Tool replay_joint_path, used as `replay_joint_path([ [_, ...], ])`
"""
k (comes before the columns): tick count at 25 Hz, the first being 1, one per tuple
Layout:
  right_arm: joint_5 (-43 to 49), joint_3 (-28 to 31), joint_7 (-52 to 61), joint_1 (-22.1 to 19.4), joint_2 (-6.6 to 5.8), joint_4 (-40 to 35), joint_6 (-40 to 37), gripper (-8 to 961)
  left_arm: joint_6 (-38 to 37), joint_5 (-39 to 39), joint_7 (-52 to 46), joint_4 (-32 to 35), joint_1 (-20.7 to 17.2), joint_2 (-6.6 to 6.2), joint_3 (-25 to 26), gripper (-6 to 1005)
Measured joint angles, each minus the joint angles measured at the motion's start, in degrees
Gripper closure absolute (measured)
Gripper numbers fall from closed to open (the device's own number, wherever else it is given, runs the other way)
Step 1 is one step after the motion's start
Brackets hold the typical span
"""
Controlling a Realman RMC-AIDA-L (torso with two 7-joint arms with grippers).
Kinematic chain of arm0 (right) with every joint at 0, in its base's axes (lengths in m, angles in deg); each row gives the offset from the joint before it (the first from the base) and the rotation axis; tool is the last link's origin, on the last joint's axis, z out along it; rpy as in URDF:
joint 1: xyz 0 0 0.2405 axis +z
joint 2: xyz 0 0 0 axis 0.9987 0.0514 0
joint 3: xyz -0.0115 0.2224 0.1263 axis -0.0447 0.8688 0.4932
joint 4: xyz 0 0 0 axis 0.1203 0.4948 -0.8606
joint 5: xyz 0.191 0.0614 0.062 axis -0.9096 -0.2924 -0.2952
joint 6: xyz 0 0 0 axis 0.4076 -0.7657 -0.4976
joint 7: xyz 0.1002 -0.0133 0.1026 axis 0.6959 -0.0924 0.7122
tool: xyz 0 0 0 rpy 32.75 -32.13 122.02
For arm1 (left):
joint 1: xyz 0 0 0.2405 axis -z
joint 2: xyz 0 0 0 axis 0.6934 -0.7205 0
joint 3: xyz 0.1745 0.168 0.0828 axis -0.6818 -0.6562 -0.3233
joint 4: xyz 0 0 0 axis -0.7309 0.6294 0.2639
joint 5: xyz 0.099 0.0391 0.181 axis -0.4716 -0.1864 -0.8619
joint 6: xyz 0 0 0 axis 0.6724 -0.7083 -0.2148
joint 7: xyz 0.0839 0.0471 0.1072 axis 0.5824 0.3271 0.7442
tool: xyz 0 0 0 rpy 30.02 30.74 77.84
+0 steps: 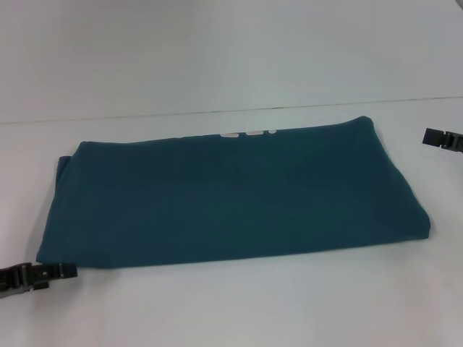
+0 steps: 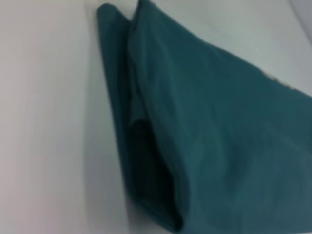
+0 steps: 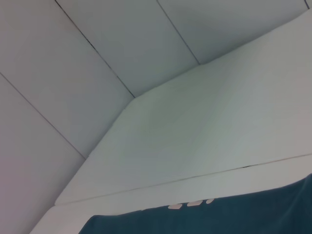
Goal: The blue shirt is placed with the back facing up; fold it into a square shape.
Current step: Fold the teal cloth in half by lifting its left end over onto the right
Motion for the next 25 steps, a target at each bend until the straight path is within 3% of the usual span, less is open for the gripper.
replay_joint_path([
  [12, -0.14, 0.77, 0.41, 0.02, 0.00, -0.01, -1.05, 39, 6.11, -1.55, -1.28, -1.54, 2.87, -0.18, -1.95, 209],
  [25, -0.13, 0.77, 0.55, 0.06, 0.00, -0.01, -0.75, 38, 7.30, -1.69, -1.30, -2.57, 4.38, -0.64, -2.14, 212],
])
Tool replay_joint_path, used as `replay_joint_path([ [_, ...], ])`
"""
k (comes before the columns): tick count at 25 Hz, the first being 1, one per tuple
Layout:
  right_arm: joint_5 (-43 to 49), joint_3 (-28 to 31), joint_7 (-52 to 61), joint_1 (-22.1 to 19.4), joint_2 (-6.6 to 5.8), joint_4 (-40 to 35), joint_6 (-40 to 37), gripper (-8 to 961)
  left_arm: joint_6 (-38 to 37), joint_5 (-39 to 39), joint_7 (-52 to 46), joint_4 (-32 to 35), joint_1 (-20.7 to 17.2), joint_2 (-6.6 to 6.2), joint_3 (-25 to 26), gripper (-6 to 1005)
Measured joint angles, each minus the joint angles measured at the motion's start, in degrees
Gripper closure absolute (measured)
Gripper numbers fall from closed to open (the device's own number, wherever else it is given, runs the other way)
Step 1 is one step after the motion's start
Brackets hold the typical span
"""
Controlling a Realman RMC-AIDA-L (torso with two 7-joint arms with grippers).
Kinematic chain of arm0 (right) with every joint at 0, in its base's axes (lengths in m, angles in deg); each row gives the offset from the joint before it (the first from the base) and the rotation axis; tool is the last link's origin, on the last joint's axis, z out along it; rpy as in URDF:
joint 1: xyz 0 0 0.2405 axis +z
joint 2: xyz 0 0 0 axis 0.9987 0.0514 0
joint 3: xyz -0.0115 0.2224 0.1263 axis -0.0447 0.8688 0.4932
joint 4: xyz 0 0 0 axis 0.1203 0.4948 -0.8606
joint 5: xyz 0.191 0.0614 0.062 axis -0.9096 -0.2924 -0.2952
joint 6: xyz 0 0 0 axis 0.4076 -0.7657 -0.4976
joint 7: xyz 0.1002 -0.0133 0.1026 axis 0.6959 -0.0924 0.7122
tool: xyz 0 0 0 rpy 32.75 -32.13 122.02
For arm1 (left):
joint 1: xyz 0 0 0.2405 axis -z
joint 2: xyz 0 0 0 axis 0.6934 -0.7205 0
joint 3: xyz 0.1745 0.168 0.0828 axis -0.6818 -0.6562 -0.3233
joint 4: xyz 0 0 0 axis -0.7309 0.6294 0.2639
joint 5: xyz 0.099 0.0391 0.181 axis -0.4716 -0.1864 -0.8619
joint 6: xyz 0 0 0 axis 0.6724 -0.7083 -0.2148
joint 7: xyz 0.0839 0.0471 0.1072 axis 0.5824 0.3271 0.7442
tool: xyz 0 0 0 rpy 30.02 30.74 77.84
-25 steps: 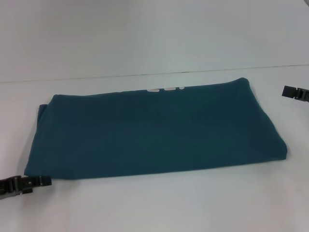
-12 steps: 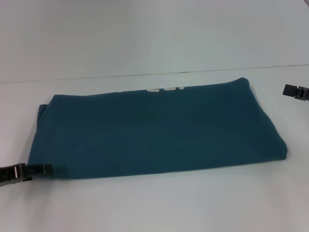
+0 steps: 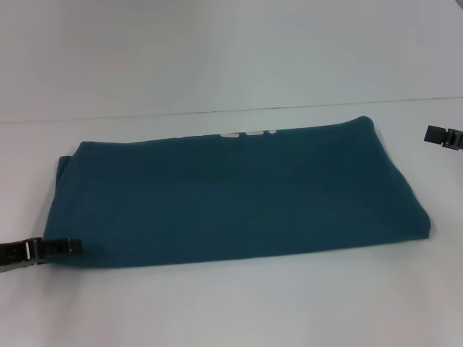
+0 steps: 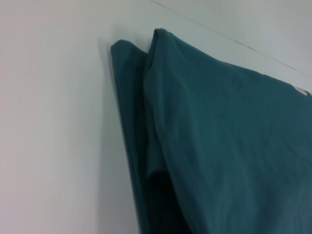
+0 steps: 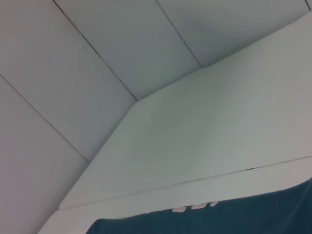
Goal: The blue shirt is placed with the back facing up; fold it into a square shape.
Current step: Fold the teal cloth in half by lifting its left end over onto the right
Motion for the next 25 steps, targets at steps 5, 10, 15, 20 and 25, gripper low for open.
replay_joint_path([
  [5, 0.02, 0.00, 0.00, 0.03, 0.06, 0.00, 0.17, 38, 0.16, 0.00, 0.00, 0.10, 0.12, 0.01, -0.33, 213],
  [10, 0.03, 0.05, 0.00, 0.10, 0.23, 0.00, 0.17, 38, 1.74, -0.10, 0.25, 0.67, -0.05, 0.01, -0.34, 214],
  [15, 0.03, 0.08, 0.00, 0.13, 0.34, 0.00, 0.08, 38, 2.06, -1.57, 0.10, 0.70, 0.06, -0.13, -0.65, 370],
  [20, -0.02, 0.16, 0.00, -0.04, 0.35, 0.00, -0.15, 38, 1.67, -1.84, -0.04, 0.75, 0.19, -0.15, -1.32, 570],
  [25, -0.14, 0.32, 0.00, -0.21, 0.42, 0.00, -0.24, 38, 1.38, -1.84, -0.07, 0.75, 0.32, -0.17, -1.47, 793],
])
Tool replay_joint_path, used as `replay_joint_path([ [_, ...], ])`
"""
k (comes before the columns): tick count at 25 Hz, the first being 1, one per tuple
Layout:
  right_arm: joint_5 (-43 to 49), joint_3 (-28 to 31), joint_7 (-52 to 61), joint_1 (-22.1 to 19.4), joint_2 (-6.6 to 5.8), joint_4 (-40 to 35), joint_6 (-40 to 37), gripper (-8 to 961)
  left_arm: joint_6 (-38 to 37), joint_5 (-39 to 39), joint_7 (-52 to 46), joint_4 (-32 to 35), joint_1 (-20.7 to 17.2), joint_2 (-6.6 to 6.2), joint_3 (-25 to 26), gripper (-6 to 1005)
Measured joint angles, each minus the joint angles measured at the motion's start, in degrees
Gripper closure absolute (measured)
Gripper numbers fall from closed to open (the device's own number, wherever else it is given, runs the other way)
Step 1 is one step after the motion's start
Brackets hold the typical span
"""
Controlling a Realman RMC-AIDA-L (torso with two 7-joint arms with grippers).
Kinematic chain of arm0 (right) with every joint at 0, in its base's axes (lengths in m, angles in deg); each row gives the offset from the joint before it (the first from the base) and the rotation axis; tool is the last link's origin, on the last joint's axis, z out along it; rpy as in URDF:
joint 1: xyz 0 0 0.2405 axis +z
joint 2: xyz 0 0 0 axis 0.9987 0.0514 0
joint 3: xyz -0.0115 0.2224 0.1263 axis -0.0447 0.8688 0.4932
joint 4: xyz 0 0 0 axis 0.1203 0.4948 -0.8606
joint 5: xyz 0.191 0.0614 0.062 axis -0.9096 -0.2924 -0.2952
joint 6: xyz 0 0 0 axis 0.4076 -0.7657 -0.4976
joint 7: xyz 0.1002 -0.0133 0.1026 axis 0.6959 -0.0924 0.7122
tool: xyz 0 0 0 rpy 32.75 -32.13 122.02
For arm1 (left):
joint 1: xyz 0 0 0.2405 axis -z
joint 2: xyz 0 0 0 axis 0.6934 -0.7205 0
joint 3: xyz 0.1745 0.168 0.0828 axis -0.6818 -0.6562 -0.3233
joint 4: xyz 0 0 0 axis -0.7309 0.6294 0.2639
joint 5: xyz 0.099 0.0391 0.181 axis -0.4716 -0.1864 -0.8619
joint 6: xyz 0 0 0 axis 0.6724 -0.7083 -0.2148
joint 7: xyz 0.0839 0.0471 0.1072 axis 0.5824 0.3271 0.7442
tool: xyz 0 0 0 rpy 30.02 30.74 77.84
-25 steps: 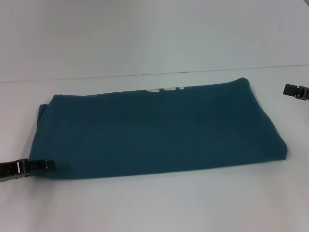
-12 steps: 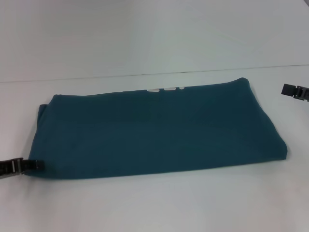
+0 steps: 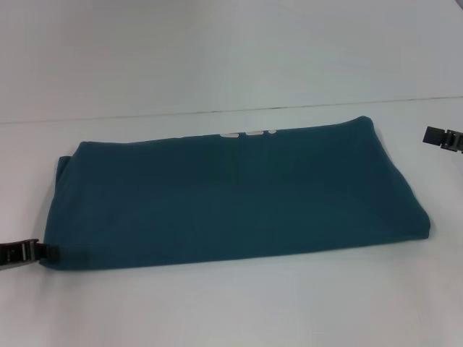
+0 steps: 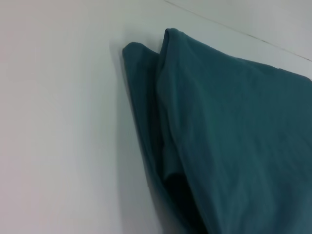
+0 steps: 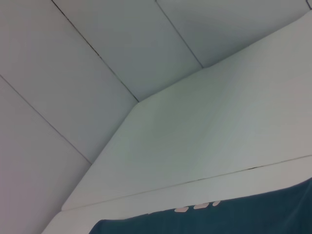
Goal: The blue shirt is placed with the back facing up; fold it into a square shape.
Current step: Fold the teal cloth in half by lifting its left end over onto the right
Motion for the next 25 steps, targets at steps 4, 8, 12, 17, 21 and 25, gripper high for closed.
replay_joint_path([
  [4, -0.02, 0.06, -0.06, -0.10, 0.11, 0.00, -0.03, 38, -0.05, 0.00, -0.01, 0.00, 0.02, 0.00, -0.12, 957],
  [8, -0.03, 0.20, -0.26, -0.16, 0.50, 0.02, -0.04, 39, 0.42, 0.01, 0.08, 0.18, 0.03, -0.12, -0.02, 992],
  [12, -1.02, 0.40, -0.41, -0.13, 1.44, 0.03, -0.05, 39, 1.24, -0.56, 0.29, 1.33, -0.18, -0.83, 0.63, 992],
  [17, -2.28, 0.18, -0.44, 0.30, 2.47, 0.40, 0.52, 39, 1.17, -2.51, 0.65, 3.25, -0.64, -1.89, 2.21, 992],
  [21, -2.30, -0.04, -0.36, 1.08, 3.44, 0.40, 1.05, 39, 0.52, -4.68, 1.97, 3.83, -0.80, -2.80, 5.72, 993],
  [25, -2.30, -0.09, -0.25, 1.88, 3.88, 0.44, 1.33, 39, -0.32, -7.02, 3.59, 4.41, -1.12, -3.76, 10.30, 993],
])
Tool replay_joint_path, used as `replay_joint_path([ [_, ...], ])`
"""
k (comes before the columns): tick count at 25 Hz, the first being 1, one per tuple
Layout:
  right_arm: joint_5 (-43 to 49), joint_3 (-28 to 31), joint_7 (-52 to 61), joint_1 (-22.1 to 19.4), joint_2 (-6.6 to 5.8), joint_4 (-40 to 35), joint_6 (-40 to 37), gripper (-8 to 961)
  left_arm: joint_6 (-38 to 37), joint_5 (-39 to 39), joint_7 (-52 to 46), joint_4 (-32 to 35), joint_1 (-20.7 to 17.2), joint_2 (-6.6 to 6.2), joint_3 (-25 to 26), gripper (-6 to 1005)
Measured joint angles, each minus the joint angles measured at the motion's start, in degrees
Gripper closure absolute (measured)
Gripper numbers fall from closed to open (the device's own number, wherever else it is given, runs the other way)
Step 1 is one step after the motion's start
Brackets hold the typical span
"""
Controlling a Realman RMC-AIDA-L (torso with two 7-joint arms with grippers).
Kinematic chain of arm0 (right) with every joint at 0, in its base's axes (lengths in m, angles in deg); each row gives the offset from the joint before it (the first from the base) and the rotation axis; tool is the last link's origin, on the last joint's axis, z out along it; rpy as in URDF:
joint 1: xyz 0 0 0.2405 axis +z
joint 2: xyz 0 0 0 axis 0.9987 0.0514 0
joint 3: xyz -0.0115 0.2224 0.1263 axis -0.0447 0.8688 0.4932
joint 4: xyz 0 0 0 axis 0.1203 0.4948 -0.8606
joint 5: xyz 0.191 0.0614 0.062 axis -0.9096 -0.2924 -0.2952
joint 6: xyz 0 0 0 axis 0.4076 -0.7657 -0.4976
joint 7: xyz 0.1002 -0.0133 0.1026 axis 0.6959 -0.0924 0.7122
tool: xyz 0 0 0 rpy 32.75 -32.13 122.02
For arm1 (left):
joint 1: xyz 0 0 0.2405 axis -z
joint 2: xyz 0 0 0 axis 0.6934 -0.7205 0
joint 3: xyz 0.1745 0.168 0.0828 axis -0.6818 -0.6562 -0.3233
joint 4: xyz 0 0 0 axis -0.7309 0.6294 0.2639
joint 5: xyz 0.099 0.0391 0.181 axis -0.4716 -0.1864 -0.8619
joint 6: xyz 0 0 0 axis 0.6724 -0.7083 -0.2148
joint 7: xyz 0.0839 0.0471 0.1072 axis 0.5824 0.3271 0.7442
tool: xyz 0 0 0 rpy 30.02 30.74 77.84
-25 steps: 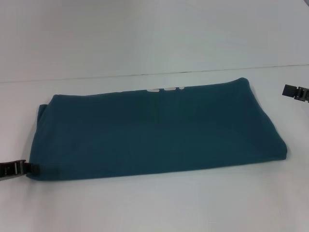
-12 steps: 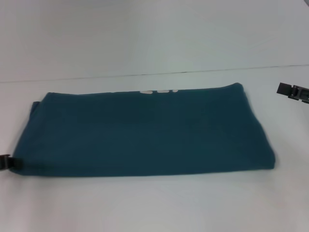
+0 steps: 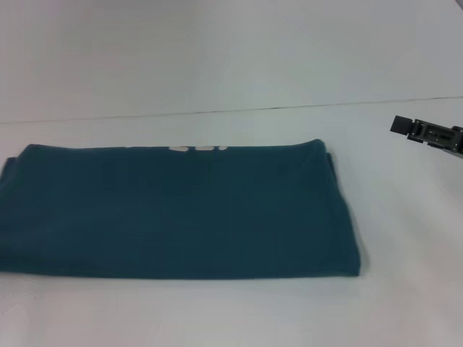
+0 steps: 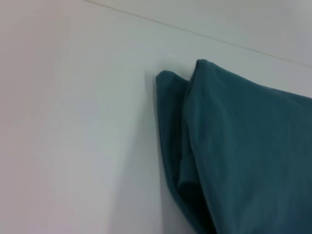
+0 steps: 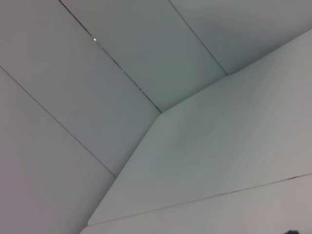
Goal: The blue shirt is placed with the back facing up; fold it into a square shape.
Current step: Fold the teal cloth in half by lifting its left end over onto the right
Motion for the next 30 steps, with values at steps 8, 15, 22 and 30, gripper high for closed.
replay_joint_path([
  [8, 0.00, -0.23, -0.19, 1.18, 0.73, 0.12, 1.43, 39, -0.39, -1.75, 0.32, 2.75, -1.29, -1.03, 2.74, 993],
  [15, 0.00, -0.23, -0.80, 1.17, 0.88, 0.21, 1.57, 39, -8.09, 3.64, 0.37, 3.95, -0.23, -1.04, 3.06, 992],
  [22, -0.50, 0.30, -1.57, -0.17, 0.88, 0.30, 1.54, 39, -18.13, 23.25, 2.41, 3.15, 4.68, 4.10, -6.78, 992],
  [30, -1.47, 0.31, -2.87, -1.76, -0.73, 0.27, 1.11, 43, -8.18, 42.78, 8.62, -14.64, 15.95, 9.75, -23.25, 993],
])
